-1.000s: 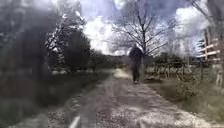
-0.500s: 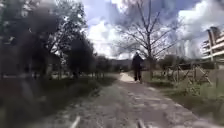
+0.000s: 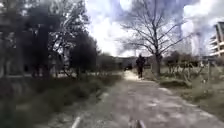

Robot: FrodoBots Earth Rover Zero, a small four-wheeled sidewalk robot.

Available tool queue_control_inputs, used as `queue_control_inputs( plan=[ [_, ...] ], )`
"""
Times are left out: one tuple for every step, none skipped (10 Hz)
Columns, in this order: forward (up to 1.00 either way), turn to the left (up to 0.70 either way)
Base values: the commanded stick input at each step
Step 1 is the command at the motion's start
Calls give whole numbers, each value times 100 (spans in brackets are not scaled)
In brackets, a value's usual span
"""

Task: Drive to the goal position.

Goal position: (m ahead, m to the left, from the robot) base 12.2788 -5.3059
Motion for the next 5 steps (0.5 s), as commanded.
queue_control_inputs(
  plan=[
    [100,-19],
    [100,-1],
    [100,0],
    [100,-16],
    [100,-27]
  ],
)
